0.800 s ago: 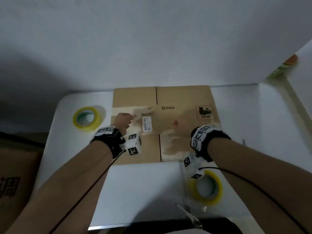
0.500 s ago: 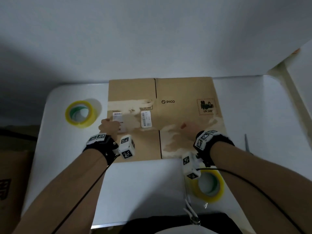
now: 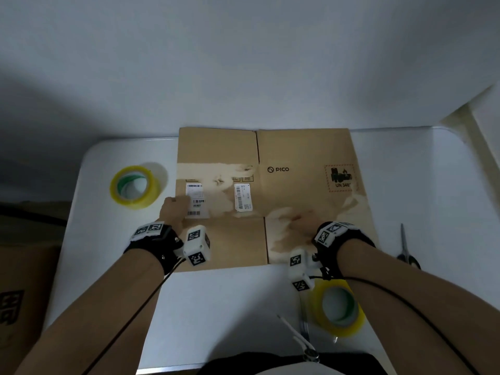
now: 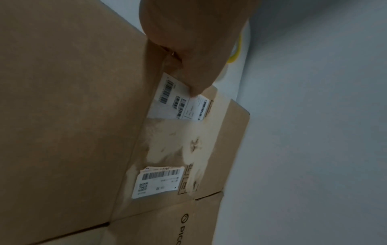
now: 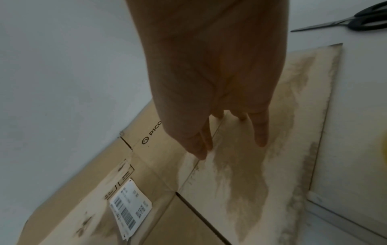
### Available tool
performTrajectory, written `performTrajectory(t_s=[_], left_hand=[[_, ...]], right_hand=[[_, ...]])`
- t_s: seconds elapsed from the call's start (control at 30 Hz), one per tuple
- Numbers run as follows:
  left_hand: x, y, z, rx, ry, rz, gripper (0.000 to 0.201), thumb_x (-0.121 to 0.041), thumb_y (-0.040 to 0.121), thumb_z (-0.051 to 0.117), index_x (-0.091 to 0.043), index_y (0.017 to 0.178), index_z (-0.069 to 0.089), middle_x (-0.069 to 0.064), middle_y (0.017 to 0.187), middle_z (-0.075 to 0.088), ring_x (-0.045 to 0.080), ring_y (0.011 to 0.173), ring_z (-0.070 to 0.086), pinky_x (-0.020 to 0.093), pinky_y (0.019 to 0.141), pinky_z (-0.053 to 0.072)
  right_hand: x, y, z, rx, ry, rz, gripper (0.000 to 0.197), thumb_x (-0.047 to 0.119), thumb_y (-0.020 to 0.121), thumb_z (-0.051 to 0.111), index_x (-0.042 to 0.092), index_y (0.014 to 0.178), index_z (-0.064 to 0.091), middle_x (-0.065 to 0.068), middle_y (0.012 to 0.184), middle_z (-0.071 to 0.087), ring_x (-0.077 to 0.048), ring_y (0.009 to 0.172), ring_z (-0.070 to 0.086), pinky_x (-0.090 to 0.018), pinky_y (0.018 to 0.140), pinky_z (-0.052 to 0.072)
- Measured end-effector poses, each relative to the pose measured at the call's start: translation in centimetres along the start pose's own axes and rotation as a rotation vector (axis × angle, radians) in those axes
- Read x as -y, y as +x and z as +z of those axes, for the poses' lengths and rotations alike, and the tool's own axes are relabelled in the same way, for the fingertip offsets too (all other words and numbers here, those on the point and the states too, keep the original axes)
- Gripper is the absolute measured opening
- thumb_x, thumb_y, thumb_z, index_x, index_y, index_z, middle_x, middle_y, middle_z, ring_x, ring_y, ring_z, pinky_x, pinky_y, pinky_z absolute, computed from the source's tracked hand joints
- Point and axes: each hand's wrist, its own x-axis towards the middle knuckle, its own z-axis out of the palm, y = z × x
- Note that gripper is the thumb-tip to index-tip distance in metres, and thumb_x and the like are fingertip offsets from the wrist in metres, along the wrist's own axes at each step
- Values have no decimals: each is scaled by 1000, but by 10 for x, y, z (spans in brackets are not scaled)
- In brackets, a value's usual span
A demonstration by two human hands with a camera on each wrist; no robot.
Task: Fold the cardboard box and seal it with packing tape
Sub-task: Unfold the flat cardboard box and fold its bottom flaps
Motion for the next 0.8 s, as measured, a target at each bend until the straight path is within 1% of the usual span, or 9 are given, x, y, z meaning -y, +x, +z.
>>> performTrajectory(t_s=[0.03, 0.1, 0.2, 0.3, 0.4, 0.5, 0.6, 0.67, 0.8], left_hand=[[7, 11, -2, 2, -13, 13, 59, -45, 74, 57, -2, 113, 58, 14, 102, 70, 29, 83, 70, 44, 73, 59], [13, 22, -2, 15, -5, 61, 53, -45, 79, 57, -1, 109, 61, 16, 100, 71, 33, 88, 70, 53, 79, 57], [-9, -18, -4, -9, -19, 140, 44, -44, 89, 56, -3, 104, 57, 16, 102, 70, 32, 91, 68, 55, 82, 56], [-25, -39, -6, -16, -18, 176, 39, -41, 96, 51, -5, 109, 52, 18, 107, 67, 32, 93, 66, 55, 82, 55], [-47, -70, -4, -1, 10, 209, 33, -30, 101, 46, 2, 108, 53, 15, 102, 64, 20, 74, 61, 30, 60, 54], [-65, -95, -4, -16, 25, 256, 23, -19, 102, 43, -2, 89, 52, 10, 92, 56, 10, 64, 50, 11, 38, 41], [-74, -105, -8, 58, -55, 226, 30, -17, 102, 44, 9, 112, 55, 17, 108, 65, 24, 78, 63, 26, 57, 52], [-82, -114, -13, 109, -81, 203, 28, -10, 102, 42, 8, 118, 55, 20, 110, 66, 26, 80, 64, 34, 60, 52], [-110, -144, -16, 158, -137, 258, 49, 0, 99, 39, -15, 145, 32, 16, 128, 56, 26, 92, 62, 35, 58, 55]], right_hand=[[-2, 0, 1, -7, 12, 1, 38, 22, 94, 44, 5, 126, 58, -16, 127, 57, -31, 112, 56, -37, 98, 47], [-5, -2, 0, -18, 25, 13, 39, 23, 91, 48, 7, 125, 58, -16, 130, 56, -32, 116, 54, -37, 100, 45], [-9, -8, -5, -47, 47, -3, 43, 20, 92, 54, 8, 133, 53, -15, 142, 43, -31, 132, 40, -34, 107, 33], [-8, -19, -13, -110, -30, -39, 36, 12, 96, 40, 1, 127, 54, -17, 138, 46, -30, 129, 39, -34, 109, 29], [-6, -29, -21, -159, -19, -82, 31, 13, 97, 37, -1, 117, 56, -21, 133, 50, -31, 123, 46, -37, 106, 35], [-5, -34, -28, -235, 21, -151, 16, 15, 93, 43, 4, 85, 51, -26, 116, 52, -28, 101, 54, -37, 95, 44], [-2, -51, -40, -279, 23, -204, 22, 11, 91, 42, 1, 103, 57, -21, 125, 53, -30, 103, 56, -35, 93, 45], [-1, -71, -51, -306, -12, -243, 26, 9, 91, 44, 0, 114, 54, -18, 131, 49, -34, 113, 54, -35, 96, 44], [4, -109, -78, -294, -77, -318, 32, 12, 95, 45, 0, 124, 54, -16, 128, 55, -30, 114, 55, -32, 92, 44]])
